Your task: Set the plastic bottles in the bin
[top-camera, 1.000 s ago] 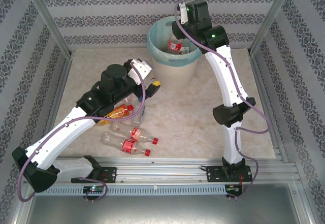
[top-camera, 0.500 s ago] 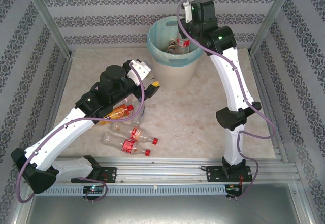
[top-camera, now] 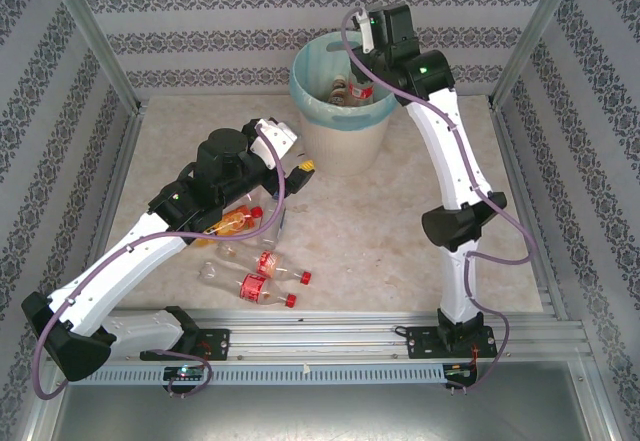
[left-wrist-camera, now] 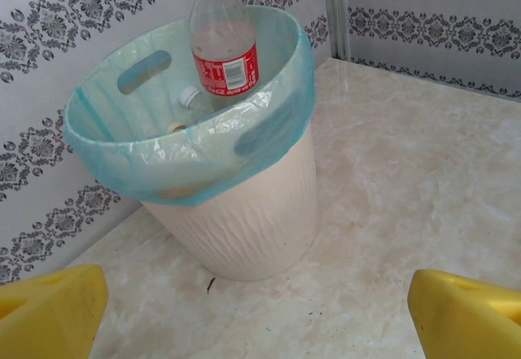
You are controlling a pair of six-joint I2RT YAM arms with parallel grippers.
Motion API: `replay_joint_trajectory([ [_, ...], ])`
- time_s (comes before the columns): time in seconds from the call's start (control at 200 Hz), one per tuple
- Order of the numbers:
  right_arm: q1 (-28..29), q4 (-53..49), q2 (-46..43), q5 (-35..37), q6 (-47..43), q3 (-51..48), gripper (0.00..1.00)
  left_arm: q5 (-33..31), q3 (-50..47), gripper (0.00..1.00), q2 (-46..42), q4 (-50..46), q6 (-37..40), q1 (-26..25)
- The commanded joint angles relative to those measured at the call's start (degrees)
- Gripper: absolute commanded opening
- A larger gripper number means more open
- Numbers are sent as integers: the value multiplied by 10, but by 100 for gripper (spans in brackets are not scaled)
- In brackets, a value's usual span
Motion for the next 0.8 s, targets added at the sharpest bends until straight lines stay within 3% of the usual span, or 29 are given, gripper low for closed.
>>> replay_joint_trajectory([
  [0.0,-14,-74,30,-9,4,-12,17,7,-4,96,-3,26,-13,8],
  [0.34,-22,-51,66,-40,15,-34,14,8,-5,96,1,25,-12,8],
  [0.799,-4,-21,-27,46,-29,31,13,10,-10,96,-4,29,-14,11],
])
